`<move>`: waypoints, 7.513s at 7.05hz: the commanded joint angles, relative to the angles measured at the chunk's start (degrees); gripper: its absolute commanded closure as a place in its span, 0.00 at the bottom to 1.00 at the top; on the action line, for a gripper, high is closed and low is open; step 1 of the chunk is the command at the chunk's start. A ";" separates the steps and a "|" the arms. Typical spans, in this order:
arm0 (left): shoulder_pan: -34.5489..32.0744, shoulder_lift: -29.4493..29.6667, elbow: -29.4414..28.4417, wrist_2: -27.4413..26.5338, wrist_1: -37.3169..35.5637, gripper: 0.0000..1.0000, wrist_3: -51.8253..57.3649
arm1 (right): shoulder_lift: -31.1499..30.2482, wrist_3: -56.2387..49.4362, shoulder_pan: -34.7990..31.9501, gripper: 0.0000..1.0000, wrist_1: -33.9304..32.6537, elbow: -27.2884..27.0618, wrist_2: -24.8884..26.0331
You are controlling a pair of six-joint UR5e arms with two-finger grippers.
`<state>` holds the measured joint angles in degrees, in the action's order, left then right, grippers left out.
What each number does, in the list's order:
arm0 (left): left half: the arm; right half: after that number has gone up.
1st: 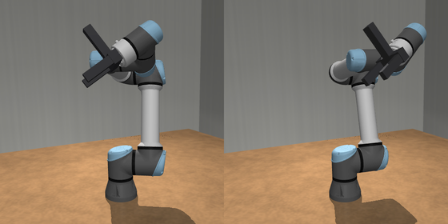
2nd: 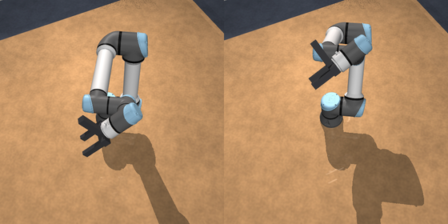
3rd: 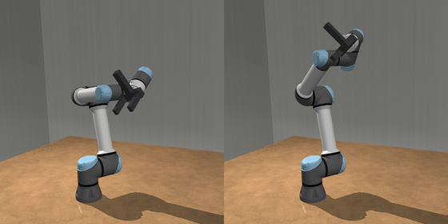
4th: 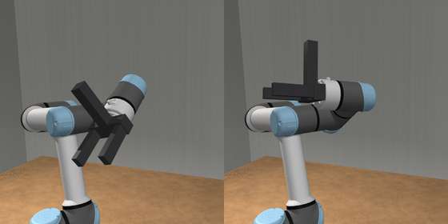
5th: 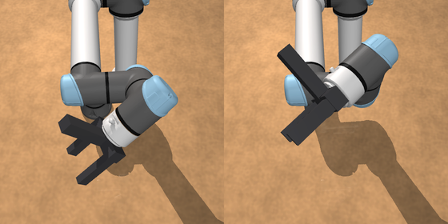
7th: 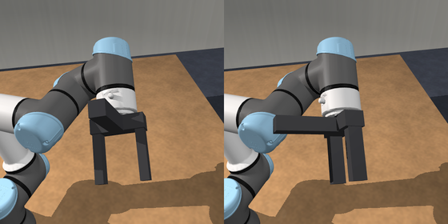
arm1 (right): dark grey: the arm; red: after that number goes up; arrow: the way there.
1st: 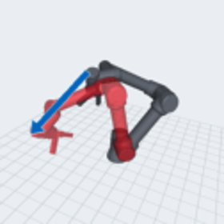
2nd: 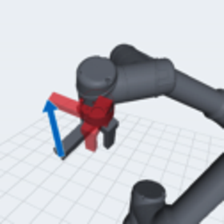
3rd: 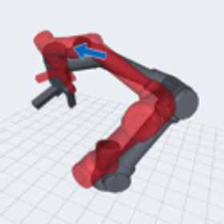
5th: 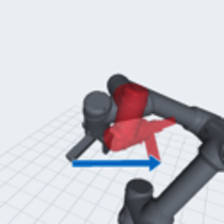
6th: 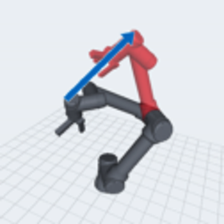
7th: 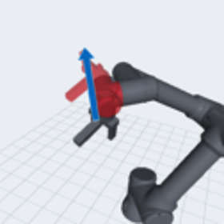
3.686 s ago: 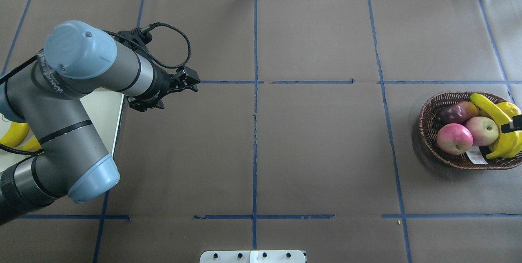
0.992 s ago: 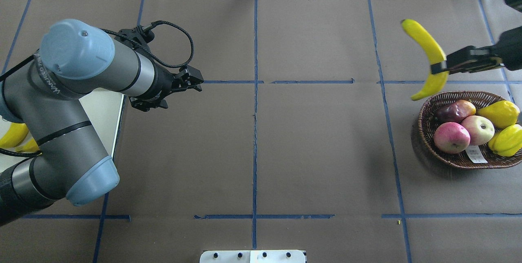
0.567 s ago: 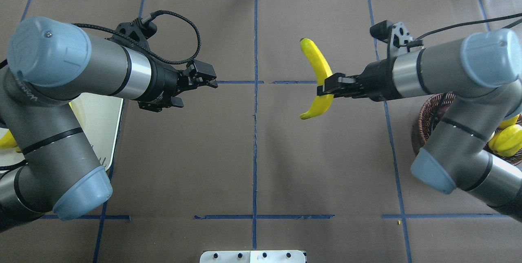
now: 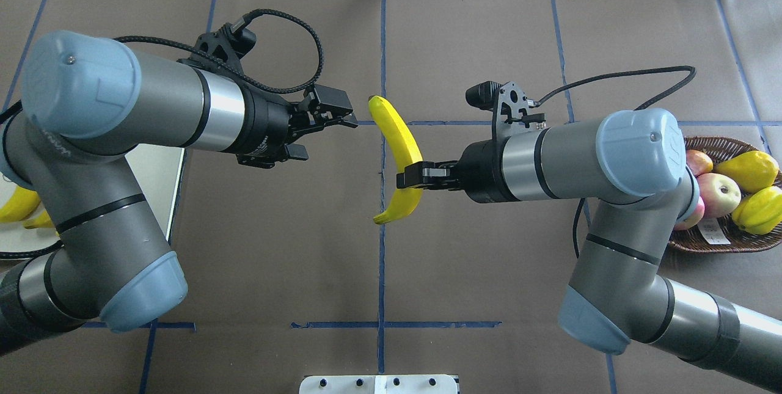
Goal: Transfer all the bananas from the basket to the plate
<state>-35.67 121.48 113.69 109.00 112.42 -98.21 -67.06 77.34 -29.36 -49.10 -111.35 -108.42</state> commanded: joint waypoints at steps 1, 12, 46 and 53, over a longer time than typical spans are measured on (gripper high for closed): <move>0.16 2.88 -5.99 -0.19 5.14 0.01 -0.22 | 0.18 0.01 3.07 0.97 -0.03 -1.32 3.73; 2.63 4.57 -8.14 0.25 7.20 1.00 -6.73 | -0.43 0.09 3.17 0.00 -0.03 -3.77 3.75; -53.71 -34.90 -12.78 34.84 -35.17 0.00 96.46 | -30.06 -78.83 -57.74 0.00 -25.70 13.44 -34.05; -53.98 -36.57 -16.83 30.66 -28.48 0.00 99.89 | -30.15 -78.13 -58.00 0.00 -27.27 17.75 -28.77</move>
<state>-89.61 84.91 96.79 140.33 83.95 1.78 -97.29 -1.19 -87.26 -75.62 -94.48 -137.61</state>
